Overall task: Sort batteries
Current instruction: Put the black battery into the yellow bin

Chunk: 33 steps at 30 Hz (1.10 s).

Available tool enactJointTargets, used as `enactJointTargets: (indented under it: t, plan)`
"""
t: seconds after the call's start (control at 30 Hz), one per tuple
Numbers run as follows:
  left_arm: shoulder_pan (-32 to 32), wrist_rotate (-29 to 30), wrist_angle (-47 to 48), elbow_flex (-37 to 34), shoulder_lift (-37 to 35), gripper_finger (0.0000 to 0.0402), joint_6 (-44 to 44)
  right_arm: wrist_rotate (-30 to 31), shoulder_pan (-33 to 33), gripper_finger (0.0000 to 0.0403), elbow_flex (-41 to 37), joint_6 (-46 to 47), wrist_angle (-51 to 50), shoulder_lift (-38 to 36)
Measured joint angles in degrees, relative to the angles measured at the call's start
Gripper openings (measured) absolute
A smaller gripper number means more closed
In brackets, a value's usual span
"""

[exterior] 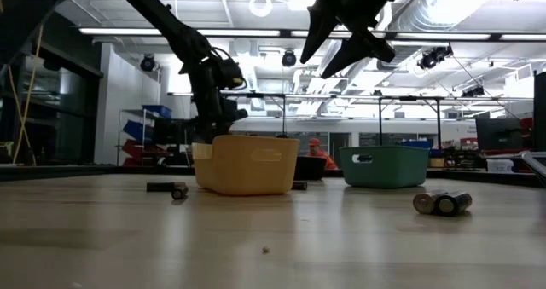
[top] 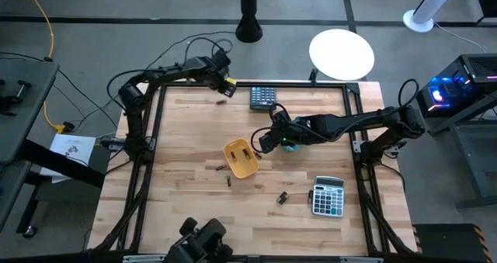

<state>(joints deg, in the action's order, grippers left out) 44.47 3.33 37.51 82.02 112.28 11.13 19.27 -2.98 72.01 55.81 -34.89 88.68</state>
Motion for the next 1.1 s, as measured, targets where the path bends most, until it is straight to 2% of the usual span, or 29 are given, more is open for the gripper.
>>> enactJointTargets:
  t: [0.1, 0.3, 0.37, 0.63, 0.83, 0.97, 1.1]
  plan:
    - [-0.06, 1.21, -0.03, -0.10, -0.34, 0.0085, -2.36, 0.02, 0.09, 0.0208, 0.00, -0.29, 0.00, 0.00]
    - [-2.80, -5.99, 4.04, -0.11, -0.32, 0.0085, -3.34, -0.17, 0.07, 0.0208, 0.00, -0.39, 0.00, 0.00]
    - [-5.16, -7.57, 4.90, -0.11, -0.32, 0.0085, -4.39, -0.17, 0.09, 0.0208, 0.00, -0.60, 0.00, 0.00]
    - [-17.58, -7.80, 4.70, -4.03, -0.39, 0.0085, -7.24, -0.17, 0.04, 0.0208, 0.00, -0.78, -0.84, 0.00]
    - [-26.41, -8.15, 2.65, -9.03, -0.70, 0.0085, -3.11, -0.17, -0.04, 0.0208, 0.00, -0.78, -2.19, 0.02]
    - [-31.03, -7.82, 2.47, -9.46, -0.97, 0.0085, 0.76, -0.15, -0.04, 0.0208, 0.00, -0.85, -2.64, 0.02]
    - [-35.25, -7.65, -1.83, -9.31, -2.09, 0.0085, 3.98, -0.14, -0.04, 0.0208, 0.00, -1.83, -2.60, 0.02]
